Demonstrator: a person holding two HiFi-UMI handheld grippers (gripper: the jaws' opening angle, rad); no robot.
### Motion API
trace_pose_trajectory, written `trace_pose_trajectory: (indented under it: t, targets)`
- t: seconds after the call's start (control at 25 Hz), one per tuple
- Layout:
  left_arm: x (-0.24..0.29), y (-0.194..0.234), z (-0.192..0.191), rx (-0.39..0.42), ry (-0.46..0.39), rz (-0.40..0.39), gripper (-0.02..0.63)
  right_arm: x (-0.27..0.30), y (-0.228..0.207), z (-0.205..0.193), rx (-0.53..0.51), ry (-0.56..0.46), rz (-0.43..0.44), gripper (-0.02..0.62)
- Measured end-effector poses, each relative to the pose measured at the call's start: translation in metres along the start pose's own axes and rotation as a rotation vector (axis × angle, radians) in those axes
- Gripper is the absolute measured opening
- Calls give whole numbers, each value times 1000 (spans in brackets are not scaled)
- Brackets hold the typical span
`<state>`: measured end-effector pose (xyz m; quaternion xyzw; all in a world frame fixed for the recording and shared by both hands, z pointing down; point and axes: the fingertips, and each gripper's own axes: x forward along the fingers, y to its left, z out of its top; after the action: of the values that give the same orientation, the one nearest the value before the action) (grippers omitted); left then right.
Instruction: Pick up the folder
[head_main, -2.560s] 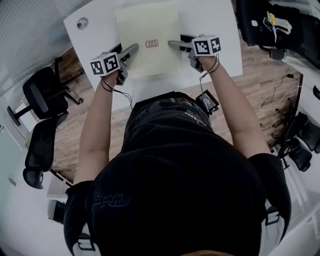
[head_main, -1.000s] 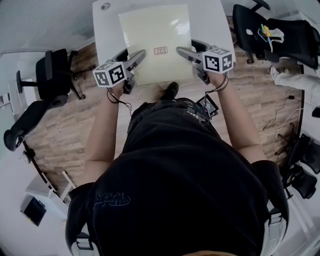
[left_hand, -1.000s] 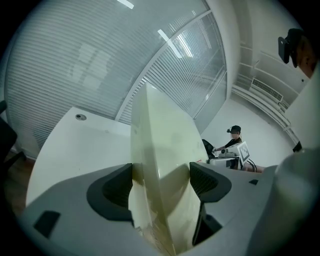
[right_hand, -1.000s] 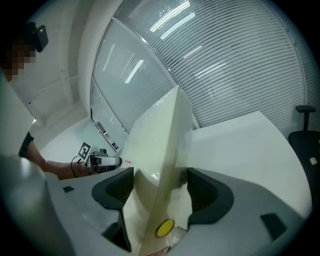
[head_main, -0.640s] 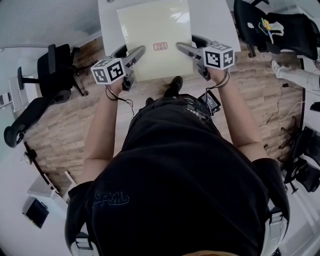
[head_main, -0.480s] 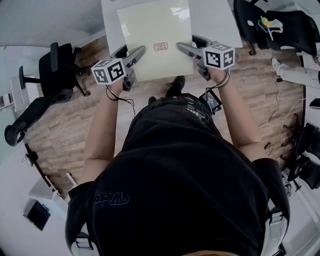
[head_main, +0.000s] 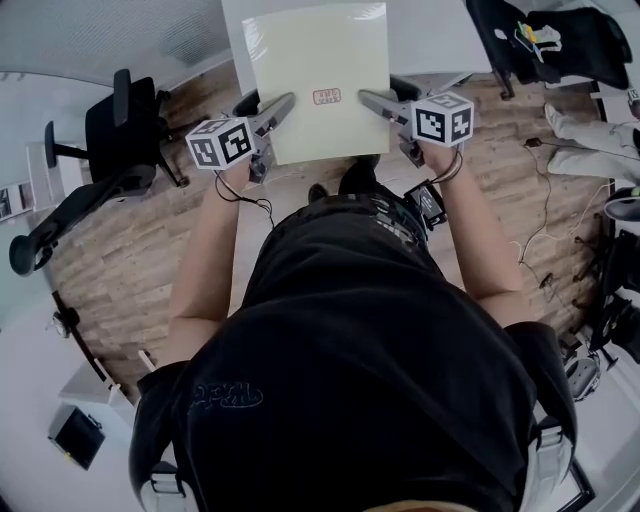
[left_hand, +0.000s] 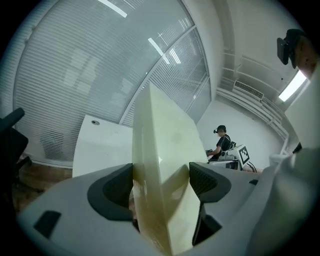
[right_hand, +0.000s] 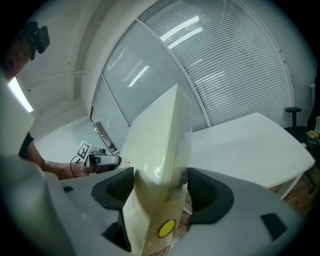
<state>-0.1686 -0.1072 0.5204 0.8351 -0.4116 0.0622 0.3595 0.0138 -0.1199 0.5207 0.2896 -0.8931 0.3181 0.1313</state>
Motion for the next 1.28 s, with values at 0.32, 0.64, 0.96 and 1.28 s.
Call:
trace_pose_trajectory:
  t: [0.32, 0.64, 0.96, 1.28]
  targets:
    - [-21, -21, -25, -9, 5, -32, 360, -26, 25, -25, 7, 2, -32, 327]
    - [-26, -50, -40, -12, -30, -19, 360, -55, 29, -34, -18, 8, -14, 327]
    - [-34, -98, -70, -44, -76, 35, 360, -98, 31, -48, -46, 29, 46, 327]
    - [-35, -177, -134, -41, -108, 76, 360, -179, 30, -97, -66, 28, 95, 327]
